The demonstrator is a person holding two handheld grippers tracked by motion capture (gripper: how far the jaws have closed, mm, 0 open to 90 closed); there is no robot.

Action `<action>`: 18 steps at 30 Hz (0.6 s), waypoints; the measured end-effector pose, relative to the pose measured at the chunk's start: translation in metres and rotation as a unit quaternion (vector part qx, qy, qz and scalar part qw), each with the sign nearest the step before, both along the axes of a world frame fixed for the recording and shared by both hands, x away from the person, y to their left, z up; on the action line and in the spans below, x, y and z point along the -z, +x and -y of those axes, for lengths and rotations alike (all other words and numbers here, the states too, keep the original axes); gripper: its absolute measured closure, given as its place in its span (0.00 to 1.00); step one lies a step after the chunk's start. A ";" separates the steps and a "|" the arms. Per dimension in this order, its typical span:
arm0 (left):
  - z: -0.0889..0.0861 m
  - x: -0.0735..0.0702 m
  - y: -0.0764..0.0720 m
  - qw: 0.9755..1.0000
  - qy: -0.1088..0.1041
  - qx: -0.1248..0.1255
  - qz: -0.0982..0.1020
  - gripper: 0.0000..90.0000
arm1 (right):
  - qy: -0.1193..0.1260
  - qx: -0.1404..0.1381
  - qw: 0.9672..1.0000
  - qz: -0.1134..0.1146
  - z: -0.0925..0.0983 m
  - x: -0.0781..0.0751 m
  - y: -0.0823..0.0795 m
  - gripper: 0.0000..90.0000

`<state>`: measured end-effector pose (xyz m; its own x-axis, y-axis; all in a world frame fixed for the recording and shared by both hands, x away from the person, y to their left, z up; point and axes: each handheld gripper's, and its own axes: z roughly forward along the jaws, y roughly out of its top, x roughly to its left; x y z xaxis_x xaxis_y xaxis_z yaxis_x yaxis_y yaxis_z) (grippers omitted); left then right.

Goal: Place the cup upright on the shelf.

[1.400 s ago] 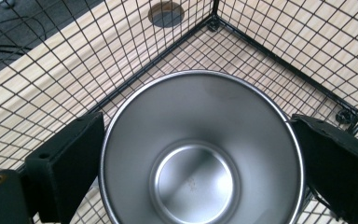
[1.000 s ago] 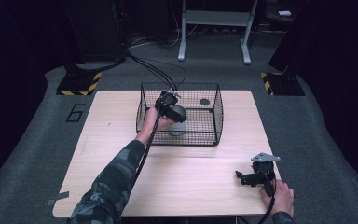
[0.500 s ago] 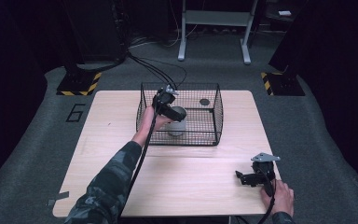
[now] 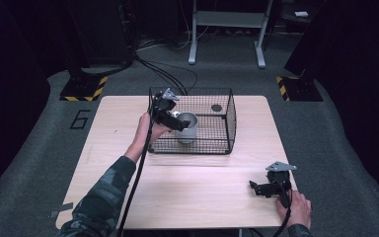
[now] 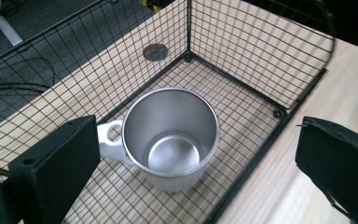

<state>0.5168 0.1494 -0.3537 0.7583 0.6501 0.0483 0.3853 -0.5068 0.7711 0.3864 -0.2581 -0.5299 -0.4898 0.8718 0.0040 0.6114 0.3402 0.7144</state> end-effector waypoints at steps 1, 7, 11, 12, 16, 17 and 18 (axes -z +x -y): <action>-0.002 -0.001 -0.006 1.000 -0.002 0.002 0.003 0.00 | 0.000 0.000 1.000 0.000 0.000 0.000 0.000 0.00; -0.019 -0.004 -0.038 1.000 0.003 0.017 0.023 0.00 | 0.000 0.000 1.000 0.000 0.000 0.000 0.000 0.00; -0.034 0.001 -0.059 0.999 0.008 0.018 0.028 0.00 | 0.000 0.000 1.000 0.000 0.000 0.000 0.000 0.00; -0.037 0.003 -0.064 0.999 0.009 0.018 0.029 0.00 | 0.001 0.001 1.000 0.000 0.000 0.000 0.000 0.00; -0.052 0.014 -0.084 0.999 0.012 0.011 0.032 0.00 | 0.000 0.000 1.000 0.000 0.000 0.000 0.000 0.00; -0.057 0.017 -0.088 0.999 0.013 0.010 0.031 0.00 | 0.000 0.000 1.000 0.000 0.000 0.000 0.000 0.00; -0.061 0.020 -0.093 0.999 0.013 0.006 0.030 0.00 | 0.000 0.000 1.000 0.000 0.000 0.000 0.000 0.00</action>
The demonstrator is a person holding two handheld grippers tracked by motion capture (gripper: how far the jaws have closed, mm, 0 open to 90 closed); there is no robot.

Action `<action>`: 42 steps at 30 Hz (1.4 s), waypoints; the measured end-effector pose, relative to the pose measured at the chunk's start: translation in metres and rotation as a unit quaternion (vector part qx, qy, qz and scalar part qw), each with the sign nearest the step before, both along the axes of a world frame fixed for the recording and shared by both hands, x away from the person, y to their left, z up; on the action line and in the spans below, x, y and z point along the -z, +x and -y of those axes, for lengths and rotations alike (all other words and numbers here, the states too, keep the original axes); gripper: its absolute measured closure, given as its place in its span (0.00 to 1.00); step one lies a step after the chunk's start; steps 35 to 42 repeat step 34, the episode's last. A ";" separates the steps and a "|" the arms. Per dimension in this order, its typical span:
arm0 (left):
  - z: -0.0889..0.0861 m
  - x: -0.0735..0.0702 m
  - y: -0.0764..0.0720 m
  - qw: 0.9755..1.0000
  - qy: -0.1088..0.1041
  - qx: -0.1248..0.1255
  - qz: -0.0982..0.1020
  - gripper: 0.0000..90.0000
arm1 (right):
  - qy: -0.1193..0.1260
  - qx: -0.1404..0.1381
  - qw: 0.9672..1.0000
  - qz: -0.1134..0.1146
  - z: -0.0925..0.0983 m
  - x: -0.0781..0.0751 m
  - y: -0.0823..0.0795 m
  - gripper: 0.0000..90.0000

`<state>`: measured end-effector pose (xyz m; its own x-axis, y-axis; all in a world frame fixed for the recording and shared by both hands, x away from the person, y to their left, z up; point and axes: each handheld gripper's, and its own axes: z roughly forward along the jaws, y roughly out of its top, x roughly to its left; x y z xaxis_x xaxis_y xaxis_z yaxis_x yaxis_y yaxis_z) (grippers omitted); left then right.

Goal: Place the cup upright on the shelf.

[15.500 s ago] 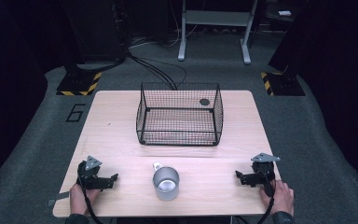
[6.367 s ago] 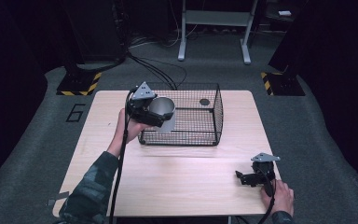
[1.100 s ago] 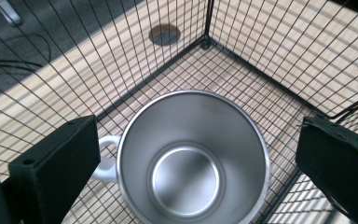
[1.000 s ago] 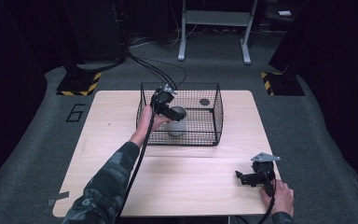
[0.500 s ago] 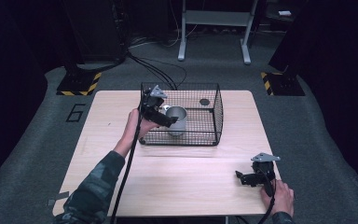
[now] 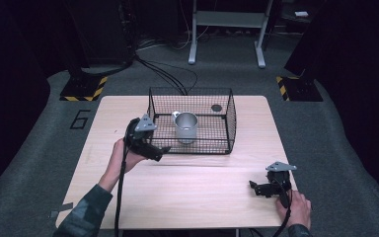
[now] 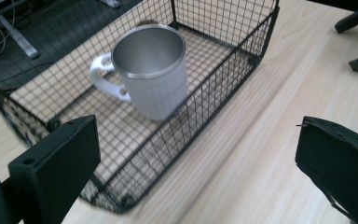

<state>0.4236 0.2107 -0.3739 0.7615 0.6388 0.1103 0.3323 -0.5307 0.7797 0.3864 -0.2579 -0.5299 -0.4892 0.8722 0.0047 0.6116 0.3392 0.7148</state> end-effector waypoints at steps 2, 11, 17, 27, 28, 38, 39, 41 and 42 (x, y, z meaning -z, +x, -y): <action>-0.009 0.008 -0.009 1.000 -0.003 -0.008 -0.004 0.00 | 0.000 0.000 1.000 0.000 0.000 0.000 0.000 0.00; -0.047 0.073 -0.043 0.996 0.043 -0.060 -0.047 0.00 | 0.000 0.000 1.000 0.000 0.000 0.000 0.000 0.00; -0.076 0.120 -0.056 0.992 0.073 -0.084 -0.066 0.00 | 0.000 0.000 1.000 0.000 0.000 0.000 0.000 0.00; -0.119 0.156 -0.059 0.981 -0.007 -0.178 -0.079 0.00 | -0.001 -0.001 1.000 0.001 0.000 0.000 0.000 0.00; -0.119 0.158 -0.060 0.981 -0.006 -0.179 -0.068 0.00 | 0.000 0.000 1.000 0.000 0.000 0.000 0.000 0.00; -0.119 0.158 -0.060 0.982 -0.008 -0.176 -0.074 0.00 | -0.002 0.002 1.000 0.002 0.000 0.000 0.000 0.00; -0.119 0.158 -0.060 0.982 -0.008 -0.176 -0.074 0.00 | -0.002 0.002 1.000 0.002 0.000 0.000 0.000 0.00; -0.119 0.158 -0.060 0.982 -0.008 -0.176 -0.074 0.00 | -0.002 0.002 1.000 0.002 0.000 0.000 0.000 0.00; -0.119 0.158 -0.060 0.982 -0.008 -0.176 -0.074 0.00 | -0.002 0.002 1.000 0.002 0.000 0.000 0.000 0.00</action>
